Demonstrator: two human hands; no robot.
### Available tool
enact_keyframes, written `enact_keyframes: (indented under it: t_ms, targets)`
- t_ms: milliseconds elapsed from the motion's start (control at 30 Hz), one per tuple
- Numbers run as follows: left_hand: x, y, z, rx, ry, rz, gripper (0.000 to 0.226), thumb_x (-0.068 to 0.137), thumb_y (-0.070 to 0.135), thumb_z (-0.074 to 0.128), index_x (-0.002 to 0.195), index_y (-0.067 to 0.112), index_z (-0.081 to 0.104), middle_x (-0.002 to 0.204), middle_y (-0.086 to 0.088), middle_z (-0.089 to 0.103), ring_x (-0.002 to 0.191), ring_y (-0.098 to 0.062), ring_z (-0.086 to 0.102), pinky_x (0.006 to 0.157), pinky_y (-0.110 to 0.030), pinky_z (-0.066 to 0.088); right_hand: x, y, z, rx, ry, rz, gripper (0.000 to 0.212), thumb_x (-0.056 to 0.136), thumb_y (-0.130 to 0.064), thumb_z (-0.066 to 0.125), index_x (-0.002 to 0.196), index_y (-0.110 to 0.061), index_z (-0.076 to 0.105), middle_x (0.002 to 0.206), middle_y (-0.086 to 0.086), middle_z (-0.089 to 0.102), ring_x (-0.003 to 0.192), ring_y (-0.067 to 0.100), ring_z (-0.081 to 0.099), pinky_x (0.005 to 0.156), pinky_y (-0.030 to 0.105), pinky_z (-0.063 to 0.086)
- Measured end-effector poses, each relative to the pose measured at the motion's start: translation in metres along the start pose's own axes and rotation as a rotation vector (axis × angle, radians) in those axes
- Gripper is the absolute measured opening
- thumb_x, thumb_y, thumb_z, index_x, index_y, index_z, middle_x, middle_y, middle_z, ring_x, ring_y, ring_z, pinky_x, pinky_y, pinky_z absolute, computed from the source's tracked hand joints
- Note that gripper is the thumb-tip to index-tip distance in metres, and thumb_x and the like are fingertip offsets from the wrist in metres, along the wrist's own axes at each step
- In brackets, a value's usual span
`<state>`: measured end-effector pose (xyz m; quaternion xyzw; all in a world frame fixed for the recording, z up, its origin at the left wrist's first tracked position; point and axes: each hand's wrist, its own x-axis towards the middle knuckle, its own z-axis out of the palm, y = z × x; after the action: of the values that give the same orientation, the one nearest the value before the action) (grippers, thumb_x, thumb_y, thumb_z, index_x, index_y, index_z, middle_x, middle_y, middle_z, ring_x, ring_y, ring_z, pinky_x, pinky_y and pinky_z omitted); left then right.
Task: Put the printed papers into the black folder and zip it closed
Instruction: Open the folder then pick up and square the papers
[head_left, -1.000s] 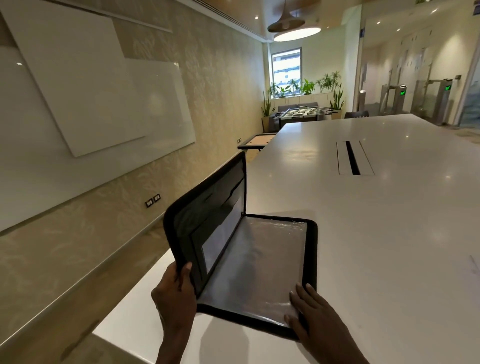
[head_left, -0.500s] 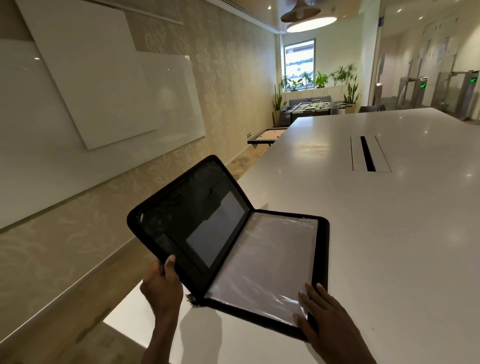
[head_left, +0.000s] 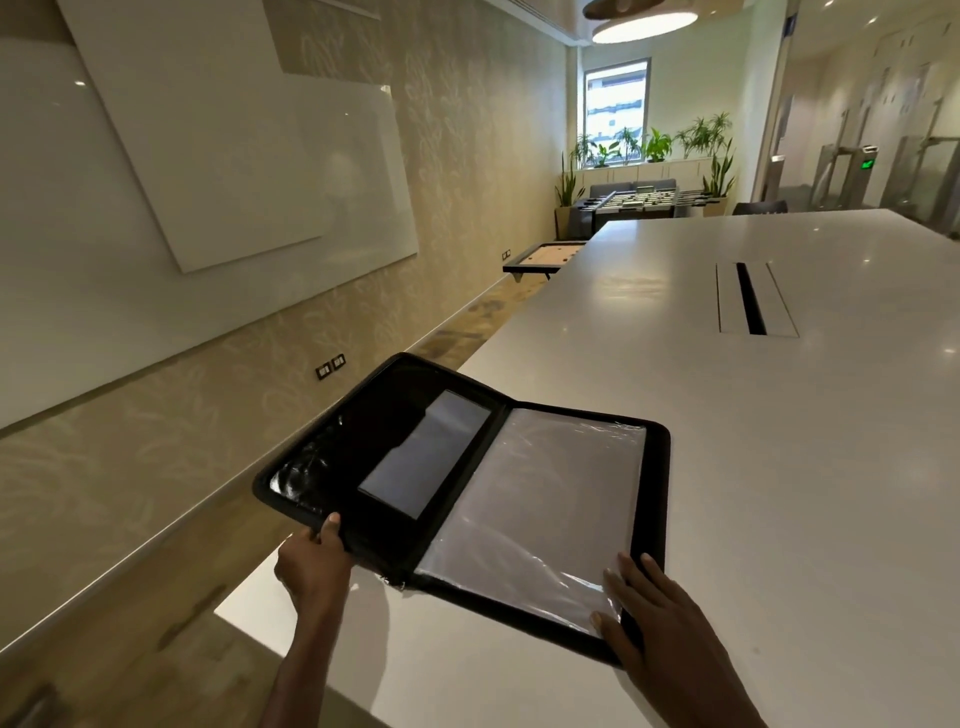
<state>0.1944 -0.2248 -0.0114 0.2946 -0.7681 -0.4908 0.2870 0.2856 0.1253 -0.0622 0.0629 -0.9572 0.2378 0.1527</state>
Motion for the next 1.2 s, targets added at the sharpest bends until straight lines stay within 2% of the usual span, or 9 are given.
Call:
enact_keyframes:
  t_ms: [233, 467, 667, 833, 900, 967, 1100, 1200]
  targets:
    - [0.001, -0.003, 0.002, 0.010, -0.027, -0.069, 0.035, 0.092, 0.027, 0.060, 0.074, -0.002, 0.068, 0.070, -0.022, 0.069, 0.070, -0.041, 0.066, 0.074, -0.050, 0.055, -0.001, -0.002, -0.005, -0.034, -0.061, -0.011, 0.056, 0.097, -0.055, 0.043, 0.146, -0.029, 0.043, 0.160, -0.011, 0.026, 0.151, 0.011, 0.011, 0.120, 0.025, 0.018]
    - [-0.002, -0.003, 0.000, -0.043, -0.049, -0.097, 0.033, 0.091, 0.029, 0.062, 0.075, 0.001, 0.068, 0.069, -0.019, 0.069, 0.069, -0.038, 0.068, 0.070, -0.052, 0.058, -0.002, -0.006, -0.009, -0.026, -0.054, -0.006, 0.053, 0.096, -0.051, 0.050, 0.143, -0.026, 0.050, 0.157, -0.007, 0.034, 0.150, 0.013, 0.017, 0.119, 0.028, 0.023]
    - [-0.006, 0.002, -0.003, -0.073, -0.052, -0.092, 0.029, 0.091, 0.028, 0.064, 0.076, 0.003, 0.070, 0.066, -0.014, 0.070, 0.067, -0.032, 0.070, 0.072, -0.050, 0.059, -0.003, -0.008, -0.012, -0.021, -0.077, 0.008, 0.053, 0.097, -0.052, 0.046, 0.145, -0.029, 0.046, 0.159, -0.010, 0.030, 0.151, 0.009, 0.013, 0.120, 0.026, 0.021]
    - [-0.013, 0.011, -0.007, -0.028, -0.010, -0.058, 0.032, 0.088, 0.023, 0.067, 0.068, -0.001, 0.065, 0.059, -0.013, 0.063, 0.067, -0.038, 0.062, 0.071, -0.043, 0.049, -0.004, -0.009, -0.015, -0.023, -0.085, 0.011, 0.054, 0.097, -0.053, 0.045, 0.146, -0.029, 0.045, 0.159, -0.010, 0.030, 0.151, 0.009, 0.013, 0.120, 0.025, 0.020]
    - [-0.018, 0.015, -0.007, -0.014, -0.005, -0.043, 0.024, 0.086, 0.019, 0.070, 0.082, -0.004, 0.066, 0.076, -0.021, 0.068, 0.080, -0.041, 0.063, 0.078, -0.044, 0.048, -0.004, -0.010, -0.015, -0.020, -0.089, 0.012, 0.054, 0.097, -0.053, 0.044, 0.146, -0.029, 0.045, 0.159, -0.010, 0.030, 0.151, 0.009, 0.013, 0.121, 0.025, 0.020]
    - [-0.026, 0.022, -0.006, 0.024, -0.009, -0.020, 0.029, 0.082, 0.016, 0.073, 0.097, -0.007, 0.061, 0.096, -0.027, 0.068, 0.094, -0.043, 0.062, 0.085, -0.045, 0.046, -0.004, -0.011, -0.016, -0.018, -0.093, 0.018, 0.054, 0.097, -0.053, 0.044, 0.146, -0.029, 0.044, 0.159, -0.011, 0.028, 0.151, 0.009, 0.012, 0.121, 0.025, 0.020]
    - [-0.043, 0.038, 0.001, 0.116, -0.032, 0.047, 0.054, 0.080, 0.018, 0.076, 0.116, -0.010, 0.047, 0.123, -0.032, 0.049, 0.110, -0.051, 0.051, 0.092, -0.053, 0.044, -0.003, -0.012, -0.018, -0.016, -0.105, 0.025, 0.055, 0.098, -0.054, 0.042, 0.147, -0.030, 0.042, 0.160, -0.011, 0.026, 0.151, 0.007, 0.010, 0.121, 0.024, 0.019]
    - [-0.057, 0.049, 0.008, 0.131, -0.085, 0.101, 0.065, 0.081, 0.017, 0.074, 0.129, -0.011, 0.040, 0.141, -0.033, 0.036, 0.129, -0.051, 0.038, 0.104, -0.056, 0.039, -0.002, -0.012, -0.020, -0.024, -0.124, 0.028, 0.057, 0.098, -0.056, 0.038, 0.148, -0.029, 0.040, 0.161, -0.011, 0.025, 0.151, 0.008, 0.008, 0.122, 0.025, 0.018]
